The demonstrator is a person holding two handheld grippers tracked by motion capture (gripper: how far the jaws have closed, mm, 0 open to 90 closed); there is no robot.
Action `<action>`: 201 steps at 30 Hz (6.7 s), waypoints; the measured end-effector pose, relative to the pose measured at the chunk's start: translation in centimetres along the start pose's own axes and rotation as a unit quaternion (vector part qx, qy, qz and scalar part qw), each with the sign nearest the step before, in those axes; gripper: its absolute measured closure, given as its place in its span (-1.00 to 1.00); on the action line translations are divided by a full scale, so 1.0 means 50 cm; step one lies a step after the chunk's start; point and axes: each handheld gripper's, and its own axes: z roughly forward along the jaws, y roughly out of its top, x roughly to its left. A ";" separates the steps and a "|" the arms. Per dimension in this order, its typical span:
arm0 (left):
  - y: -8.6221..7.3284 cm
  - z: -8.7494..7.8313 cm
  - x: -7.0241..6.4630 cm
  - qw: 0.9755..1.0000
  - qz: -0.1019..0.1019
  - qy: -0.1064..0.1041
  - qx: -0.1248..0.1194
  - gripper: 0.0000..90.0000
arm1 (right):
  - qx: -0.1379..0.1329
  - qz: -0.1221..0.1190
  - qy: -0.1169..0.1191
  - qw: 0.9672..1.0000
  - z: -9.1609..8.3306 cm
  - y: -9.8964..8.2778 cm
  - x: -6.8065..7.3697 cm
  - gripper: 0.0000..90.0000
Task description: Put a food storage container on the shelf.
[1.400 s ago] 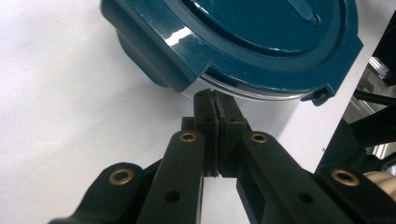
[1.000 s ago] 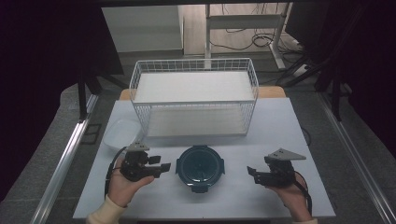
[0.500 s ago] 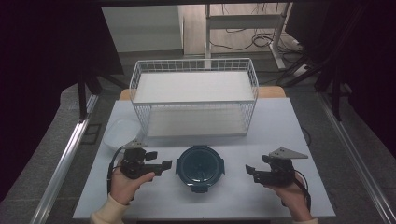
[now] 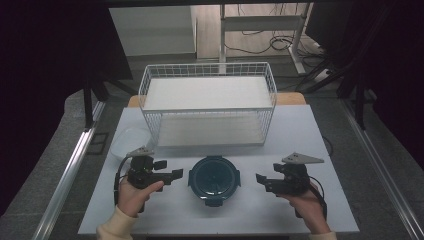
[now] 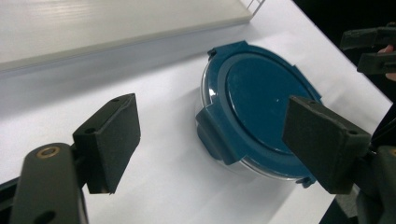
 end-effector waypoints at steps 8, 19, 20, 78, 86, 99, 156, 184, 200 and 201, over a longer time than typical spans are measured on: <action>0.007 0.013 0.007 1.000 -0.021 -0.021 0.002 -0.63 | 0.009 0.021 0.031 0.999 0.026 0.045 0.024 -0.59; 0.013 0.057 0.017 0.997 -0.045 -0.055 0.028 -0.68 | 0.045 0.042 0.074 0.995 0.101 0.059 0.058 -0.69; 0.013 0.058 0.017 0.997 -0.044 -0.054 0.030 -0.68 | 0.048 0.044 0.078 0.995 0.103 0.059 0.059 -0.69; -0.037 0.168 0.023 0.974 -0.155 -0.133 0.094 -0.36 | 0.121 0.191 0.158 0.961 0.191 0.003 0.061 -0.51; -0.038 0.160 0.017 0.975 -0.164 -0.127 0.081 -0.27 | 0.114 0.201 0.165 0.959 0.181 0.002 0.052 -0.38; -0.040 0.144 0.010 0.976 -0.164 -0.123 0.070 -0.18 | 0.092 0.204 0.164 0.961 0.164 0.000 0.055 -0.24; -0.022 0.107 -0.007 0.981 -0.136 -0.130 0.046 -0.11 | 0.048 0.147 0.157 0.975 0.122 0.035 0.073 -0.13; 0.091 0.037 -0.028 0.988 -0.101 -0.117 0.009 -0.11 | 0.005 0.104 0.165 0.981 0.084 0.153 0.087 -0.11; 0.172 -0.010 -0.046 0.991 -0.073 -0.115 -0.012 -0.11 | -0.020 0.079 0.160 0.984 0.046 0.238 0.099 -0.11; 0.177 -0.013 -0.046 0.991 -0.071 -0.114 -0.013 -0.11 | -0.020 0.079 0.161 0.984 0.044 0.243 0.100 -0.11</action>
